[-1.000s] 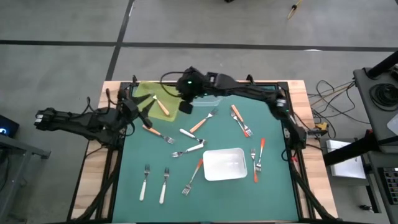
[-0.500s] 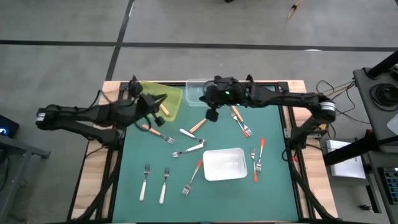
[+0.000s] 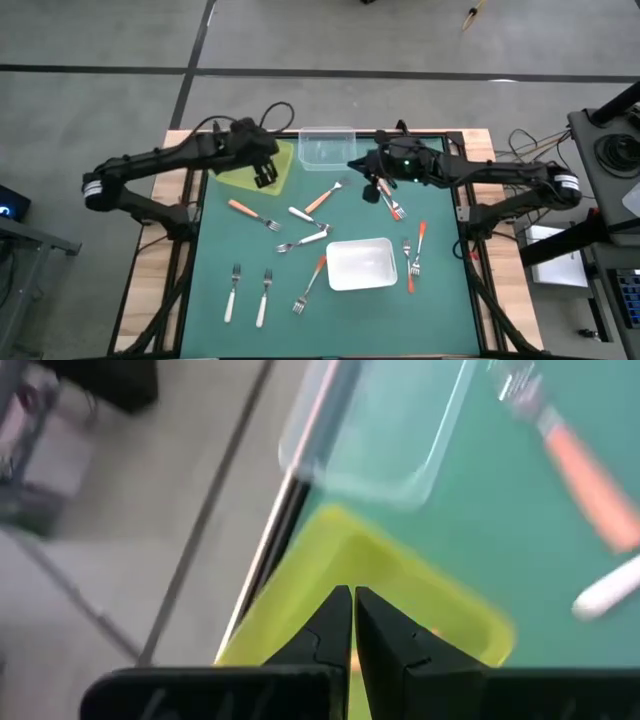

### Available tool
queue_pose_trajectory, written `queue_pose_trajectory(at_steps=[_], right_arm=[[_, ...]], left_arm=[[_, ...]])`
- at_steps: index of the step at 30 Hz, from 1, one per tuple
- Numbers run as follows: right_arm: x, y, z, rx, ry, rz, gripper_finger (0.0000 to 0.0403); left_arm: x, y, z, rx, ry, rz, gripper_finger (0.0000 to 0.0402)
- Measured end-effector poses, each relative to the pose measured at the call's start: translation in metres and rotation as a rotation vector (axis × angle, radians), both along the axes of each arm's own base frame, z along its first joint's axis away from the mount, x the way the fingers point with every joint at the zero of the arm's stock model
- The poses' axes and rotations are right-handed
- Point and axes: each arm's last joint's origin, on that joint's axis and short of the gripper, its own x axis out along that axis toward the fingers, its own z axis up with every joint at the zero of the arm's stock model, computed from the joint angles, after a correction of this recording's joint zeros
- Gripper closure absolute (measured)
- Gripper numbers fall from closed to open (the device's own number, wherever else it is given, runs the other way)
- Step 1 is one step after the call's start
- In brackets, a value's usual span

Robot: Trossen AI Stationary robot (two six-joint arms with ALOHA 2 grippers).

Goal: Sort silverware by color (type)
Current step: Put the light orange into the yellow bin

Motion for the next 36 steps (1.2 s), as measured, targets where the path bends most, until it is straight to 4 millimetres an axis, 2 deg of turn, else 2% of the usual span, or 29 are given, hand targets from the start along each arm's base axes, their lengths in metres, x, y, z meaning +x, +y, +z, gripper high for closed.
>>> queue_pose_trajectory(at_steps=[6,11,16,21,26,36], right_arm=[[-0.018,-0.01,-0.006,-0.051,-0.016,-0.039,0.0392],[-0.021,-0.019,-0.011,-0.063,0.005,-0.068,0.0392],[-0.02,-0.022,-0.014,-0.071,0.025,-0.075,0.0392],[-0.022,-0.022,-0.012,-0.113,0.031,-0.061,0.0392],[-0.024,-0.022,-0.011,-0.112,0.029,-0.065,0.0392],[-0.023,-0.023,-0.013,-0.084,0.031,-0.077,0.0392]], left_arm=[[0.001,0.021,-0.029,-0.068,0.215,-0.076,0.0401],[0.003,0.039,-0.056,-0.093,0.367,-0.135,0.0401],[0.0,0.065,-0.085,-0.163,0.474,-0.101,0.0402],[-0.007,0.094,-0.106,-0.233,0.519,-0.059,0.0402],[-0.012,0.115,-0.121,-0.299,0.474,-0.072,0.0402],[-0.014,0.129,-0.132,-0.308,0.473,-0.069,0.0401]])
